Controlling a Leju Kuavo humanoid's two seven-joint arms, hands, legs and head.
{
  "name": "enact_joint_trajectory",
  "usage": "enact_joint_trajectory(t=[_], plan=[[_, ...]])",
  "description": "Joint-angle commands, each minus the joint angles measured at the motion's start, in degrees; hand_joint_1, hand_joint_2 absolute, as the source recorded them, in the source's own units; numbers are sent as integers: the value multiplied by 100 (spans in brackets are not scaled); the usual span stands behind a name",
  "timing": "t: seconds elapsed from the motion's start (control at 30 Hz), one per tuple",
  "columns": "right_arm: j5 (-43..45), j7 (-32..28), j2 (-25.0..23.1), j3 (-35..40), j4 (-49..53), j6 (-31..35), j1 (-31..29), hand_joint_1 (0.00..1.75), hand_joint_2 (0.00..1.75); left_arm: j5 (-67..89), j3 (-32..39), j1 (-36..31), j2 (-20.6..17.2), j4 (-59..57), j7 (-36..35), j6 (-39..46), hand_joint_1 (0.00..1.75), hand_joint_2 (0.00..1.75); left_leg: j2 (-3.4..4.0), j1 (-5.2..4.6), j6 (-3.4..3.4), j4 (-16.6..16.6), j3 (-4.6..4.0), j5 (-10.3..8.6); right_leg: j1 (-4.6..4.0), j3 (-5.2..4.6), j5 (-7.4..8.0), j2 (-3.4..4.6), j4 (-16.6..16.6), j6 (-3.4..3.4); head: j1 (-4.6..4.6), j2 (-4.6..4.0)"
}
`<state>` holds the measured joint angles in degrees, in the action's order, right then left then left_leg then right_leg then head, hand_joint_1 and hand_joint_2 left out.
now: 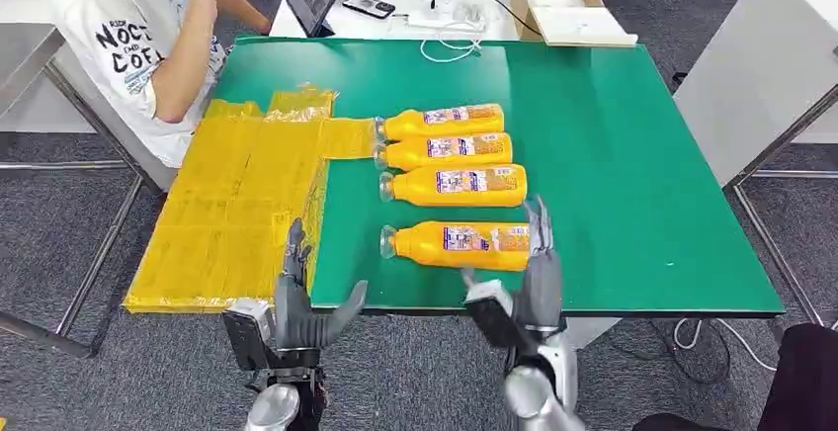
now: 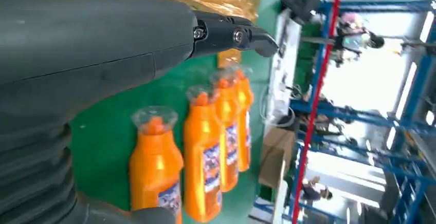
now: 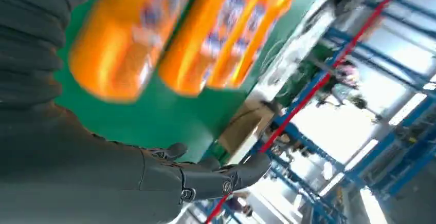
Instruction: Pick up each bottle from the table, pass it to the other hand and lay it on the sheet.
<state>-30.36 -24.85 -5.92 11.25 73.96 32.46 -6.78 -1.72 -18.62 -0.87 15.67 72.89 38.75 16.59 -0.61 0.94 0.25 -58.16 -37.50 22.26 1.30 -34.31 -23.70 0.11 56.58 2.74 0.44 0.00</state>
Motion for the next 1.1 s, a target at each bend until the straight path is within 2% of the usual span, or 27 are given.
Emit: enact_joint_trajectory(t=[0.03,0.1,0.2,0.27,0.47,0.6,0.73,0.8,1.1], plan=[[-127,29,384,-720,-815,-165,-806,0,175,94,386,-286,179,-454,-25,-90,0,175,-1,-1,6,5,22,1,-2,26,-3,-8,-8,-11,2,0],[-215,122,398,-680,-800,-165,-791,0,175,109,401,-282,189,-450,-18,-102,0,175,3,-3,9,4,28,4,-3,32,-6,-4,-8,-13,0,0],[-444,590,702,-712,-1295,-451,-1215,0,175,158,463,-309,215,-521,-16,-186,0,175,3,-6,10,2,16,0,1,19,-2,-3,-5,-6,0,0],[-512,647,762,-805,-1561,-496,-1431,0,175,173,479,-329,227,-566,-17,-224,0,175,13,-4,14,-2,28,8,-3,31,-5,4,-6,-10,-2,0],[-759,946,774,-715,-2056,-829,-1721,0,175,199,522,-333,246,-593,-26,-312,0,175,9,-7,11,0,8,-2,3,12,2,4,-3,-4,2,0],[-745,1080,773,-415,-2647,-1495,-1972,0,175,226,573,-351,249,-663,-39,-390,0,175,14,-7,9,2,18,2,0,20,1,5,-3,-8,0,0],[-365,793,757,63,-3177,-2564,-2226,0,175,246,612,-429,247,-837,-37,-491,0,175,25,-5,10,0,22,6,-2,22,1,17,-4,-7,-2,0],[-306,732,759,345,-3412,-2883,-2377,0,175,262,601,-470,243,-915,-29,-522,0,175,22,-7,11,1,21,3,0,21,3,13,-4,-5,2,0],[-236,685,697,513,-3609,-3055,-2526,0,175,282,584,-488,238,-950,-20,-533,0,175,14,-7,12,-2,22,4,1,24,-2,6,-1,-8,0,0]])
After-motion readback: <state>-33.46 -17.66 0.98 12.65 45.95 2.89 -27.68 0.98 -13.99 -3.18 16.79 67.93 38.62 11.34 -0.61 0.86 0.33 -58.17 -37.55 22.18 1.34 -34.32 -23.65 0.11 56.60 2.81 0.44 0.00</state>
